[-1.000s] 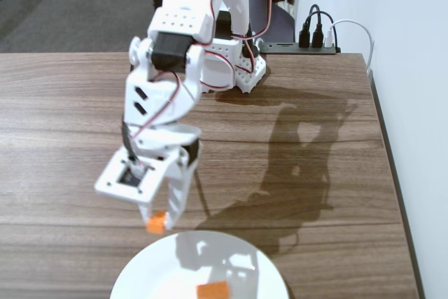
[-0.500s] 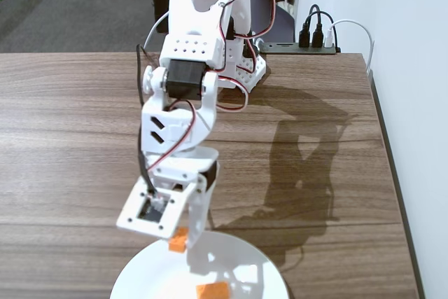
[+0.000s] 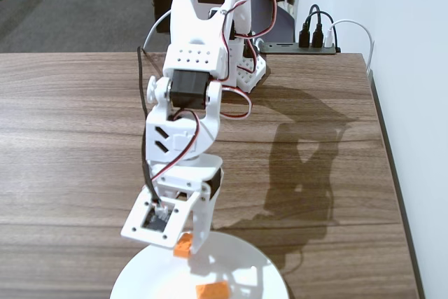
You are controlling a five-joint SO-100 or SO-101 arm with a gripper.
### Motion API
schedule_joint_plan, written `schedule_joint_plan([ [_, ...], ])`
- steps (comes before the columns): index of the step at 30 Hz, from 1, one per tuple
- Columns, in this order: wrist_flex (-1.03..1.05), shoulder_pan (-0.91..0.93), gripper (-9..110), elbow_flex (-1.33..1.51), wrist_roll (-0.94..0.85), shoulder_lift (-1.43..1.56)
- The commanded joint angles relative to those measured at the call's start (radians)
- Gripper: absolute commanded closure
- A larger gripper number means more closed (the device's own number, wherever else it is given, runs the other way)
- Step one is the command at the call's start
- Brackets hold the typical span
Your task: Grasp a lego block and put it on the plate.
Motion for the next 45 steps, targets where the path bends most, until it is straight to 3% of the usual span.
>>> schedule_joint_plan([
  [1, 0.002, -0.006, 97, -0.049, 0.006, 0.0],
  [16, -0.003, -0.009, 96, -0.051, 0.012, -0.028],
  [25, 0.018, -0.008, 81, -0.057, 0.018, -0.021],
  [45, 0.095, -0.009, 81, -0.058, 0.032, 0.054],
])
